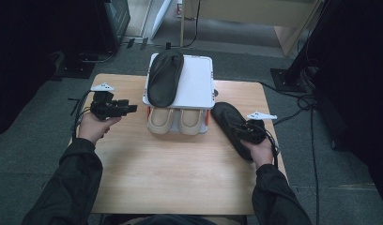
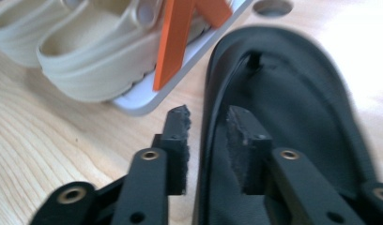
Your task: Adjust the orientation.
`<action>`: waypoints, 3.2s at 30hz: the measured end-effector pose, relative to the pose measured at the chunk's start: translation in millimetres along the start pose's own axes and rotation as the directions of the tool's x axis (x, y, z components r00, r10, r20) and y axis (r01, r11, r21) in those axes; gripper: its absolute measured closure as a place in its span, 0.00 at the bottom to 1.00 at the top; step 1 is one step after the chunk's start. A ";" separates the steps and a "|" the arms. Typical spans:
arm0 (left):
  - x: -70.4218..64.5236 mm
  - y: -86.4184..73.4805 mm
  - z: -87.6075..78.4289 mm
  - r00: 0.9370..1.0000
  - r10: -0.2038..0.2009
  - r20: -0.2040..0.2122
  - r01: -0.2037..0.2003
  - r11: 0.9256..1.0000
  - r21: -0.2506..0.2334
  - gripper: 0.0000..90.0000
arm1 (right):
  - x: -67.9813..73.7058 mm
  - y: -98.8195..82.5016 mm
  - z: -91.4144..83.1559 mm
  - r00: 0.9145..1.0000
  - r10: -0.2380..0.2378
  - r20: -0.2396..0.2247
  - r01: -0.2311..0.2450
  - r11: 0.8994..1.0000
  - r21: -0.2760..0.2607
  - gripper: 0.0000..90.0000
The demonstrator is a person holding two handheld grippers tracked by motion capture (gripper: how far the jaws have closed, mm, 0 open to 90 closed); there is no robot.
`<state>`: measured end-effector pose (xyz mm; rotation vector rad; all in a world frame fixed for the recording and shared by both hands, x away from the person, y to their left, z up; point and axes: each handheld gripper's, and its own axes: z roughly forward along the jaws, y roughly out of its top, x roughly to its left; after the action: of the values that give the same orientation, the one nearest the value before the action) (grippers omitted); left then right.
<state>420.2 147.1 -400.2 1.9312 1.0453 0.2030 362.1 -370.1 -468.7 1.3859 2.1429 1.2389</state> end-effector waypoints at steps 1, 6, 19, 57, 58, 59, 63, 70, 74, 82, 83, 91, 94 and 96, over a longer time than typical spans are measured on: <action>0.5 -0.5 -0.7 1.000 -0.006 0.000 0.006 1.000 -0.004 0.51 | -1.3 1.4 -2.6 1.000 -0.005 0.011 0.005 1.000 -0.004 0.81; 1.9 -3.0 -1.3 1.000 -0.009 -0.005 0.009 1.000 -0.007 0.51 | -18.1 1.3 -13.2 0.998 0.007 0.061 -0.007 1.000 -0.005 0.83; 1.9 -7.0 2.3 1.000 0.001 -0.003 -0.001 1.000 -0.001 0.51 | -57.3 -8.6 -18.0 0.989 0.046 0.143 -0.049 0.999 0.017 0.84; 6.8 -9.3 5.8 1.000 -0.011 0.002 0.011 1.000 0.006 0.51 | -68.2 -32.0 -19.9 0.981 0.054 0.187 -0.074 0.992 0.100 0.86; 6.9 -9.1 6.0 1.000 -0.013 0.002 0.013 1.000 0.004 0.51 | -67.0 -32.4 -20.1 0.982 0.053 0.184 -0.072 0.992 0.102 0.86; 7.0 -9.0 6.4 1.000 -0.016 0.002 0.016 1.000 -0.001 0.51 | -66.0 -32.6 -20.3 0.982 0.048 0.183 -0.067 0.992 0.104 0.86; 6.7 -8.1 7.9 1.000 -0.018 0.006 0.018 1.000 -0.010 0.51 | -61.8 -34.1 -20.8 0.984 0.043 0.173 -0.062 0.992 0.106 0.86; 6.7 -4.9 13.4 1.000 -0.007 0.011 0.007 1.000 0.010 0.51 | -54.2 -35.3 -20.5 0.988 0.031 0.154 -0.049 0.992 0.114 0.86; 6.5 -4.0 15.5 1.000 -0.002 0.013 0.002 1.000 0.015 0.51 | -49.8 -35.5 -19.7 0.990 0.034 0.137 -0.050 0.992 0.119 0.86; 4.8 -2.6 19.2 1.000 0.004 0.019 -0.005 1.000 0.016 0.51 | -37.8 -34.0 -13.7 0.994 0.017 0.112 -0.031 0.992 0.126 0.85; 4.7 -2.4 19.2 1.000 0.006 0.020 -0.006 1.000 0.019 0.51 | -36.3 -33.6 -13.2 0.994 0.020 0.108 -0.034 0.991 0.129 0.85; 5.0 -2.4 19.5 1.000 0.009 0.020 -0.009 1.000 0.022 0.51 | -31.9 -31.5 -9.5 0.996 0.012 0.087 -0.024 0.990 0.136 0.80; 5.2 -2.4 19.2 1.000 0.006 0.021 -0.006 1.000 0.020 0.51 | -33.9 -27.8 -12.6 0.996 0.030 0.079 -0.038 0.994 0.099 0.78; 5.7 -2.6 19.0 1.000 0.006 0.020 -0.007 1.000 0.019 0.51 | -34.2 -23.8 -15.4 0.996 0.037 0.076 -0.043 0.996 0.073 0.76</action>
<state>432.0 139.8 -414.6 1.9502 1.0315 0.1777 354.8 -410.8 -485.0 1.4882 2.1400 1.1137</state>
